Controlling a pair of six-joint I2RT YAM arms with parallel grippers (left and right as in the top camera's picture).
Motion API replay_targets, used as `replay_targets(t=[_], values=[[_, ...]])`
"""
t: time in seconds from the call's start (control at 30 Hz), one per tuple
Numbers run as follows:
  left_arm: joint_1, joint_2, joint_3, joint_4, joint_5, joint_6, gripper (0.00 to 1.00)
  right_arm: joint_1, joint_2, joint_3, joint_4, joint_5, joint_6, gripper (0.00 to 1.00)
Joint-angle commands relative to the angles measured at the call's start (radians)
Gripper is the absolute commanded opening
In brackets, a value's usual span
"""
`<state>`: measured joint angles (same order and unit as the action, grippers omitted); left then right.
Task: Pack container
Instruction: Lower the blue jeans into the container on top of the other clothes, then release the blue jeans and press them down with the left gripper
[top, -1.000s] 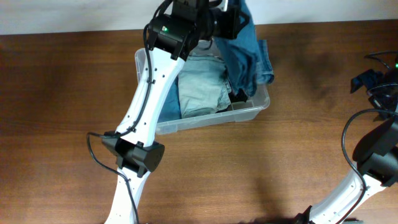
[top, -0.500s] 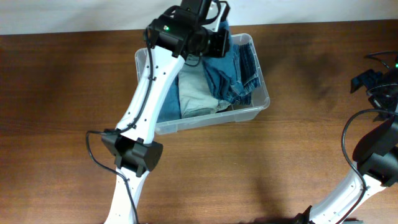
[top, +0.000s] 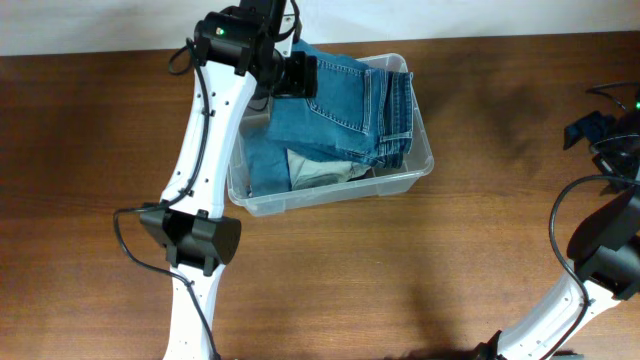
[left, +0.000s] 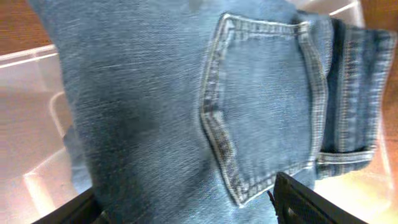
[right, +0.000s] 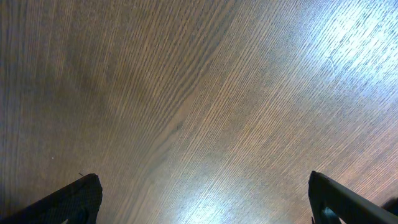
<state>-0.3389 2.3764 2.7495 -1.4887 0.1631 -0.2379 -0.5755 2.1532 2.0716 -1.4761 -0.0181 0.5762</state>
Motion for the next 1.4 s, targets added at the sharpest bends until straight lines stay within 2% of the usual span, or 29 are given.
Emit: replay_targets(t=[0.0,0.17,0.23,0.33,0.4,0.73,1.0,1.07,1.23,1.3,1.37], values=[[0.001,-0.035,-0.004,-0.011,-0.103,0.009,0.78,-0.001,-0.019,-0.003,0.000,0.016,0.008,0.98],[0.004,-0.035,-0.004,0.043,-0.260,0.009,0.77,-0.001,-0.019,-0.003,0.000,0.016,0.009,0.98],[0.010,-0.035,-0.004,0.056,-0.265,0.009,0.78,-0.001,-0.019,-0.003,0.000,0.016,0.008,0.98],[0.027,-0.035,-0.004,0.059,-0.263,0.009,0.84,-0.001,-0.019,-0.003,0.000,0.016,0.009,0.98],[0.037,-0.035,-0.013,0.060,-0.245,0.009,0.87,-0.001,-0.019,-0.003,0.000,0.016,0.009,0.98],[0.062,-0.031,-0.142,0.180,-0.014,0.080,0.87,-0.001,-0.019,-0.003,0.001,0.016,0.009,0.98],[0.062,-0.031,-0.235,0.233,0.087,0.083,0.86,-0.001,-0.019,-0.003,0.000,0.016,0.009,0.98],[0.062,-0.031,-0.248,0.232,0.088,0.083,0.78,-0.001,-0.019,-0.003,0.000,0.016,0.009,0.98],[0.062,-0.031,-0.251,0.188,0.089,0.082,0.38,-0.001,-0.019,-0.003,0.000,0.016,0.008,0.98],[0.061,-0.031,-0.251,0.159,0.089,0.082,0.30,-0.001,-0.019,-0.003,0.000,0.016,0.008,0.98],[0.058,-0.031,-0.251,0.117,0.089,0.082,0.27,-0.001,-0.019,-0.003,0.001,0.016,0.009,0.99]])
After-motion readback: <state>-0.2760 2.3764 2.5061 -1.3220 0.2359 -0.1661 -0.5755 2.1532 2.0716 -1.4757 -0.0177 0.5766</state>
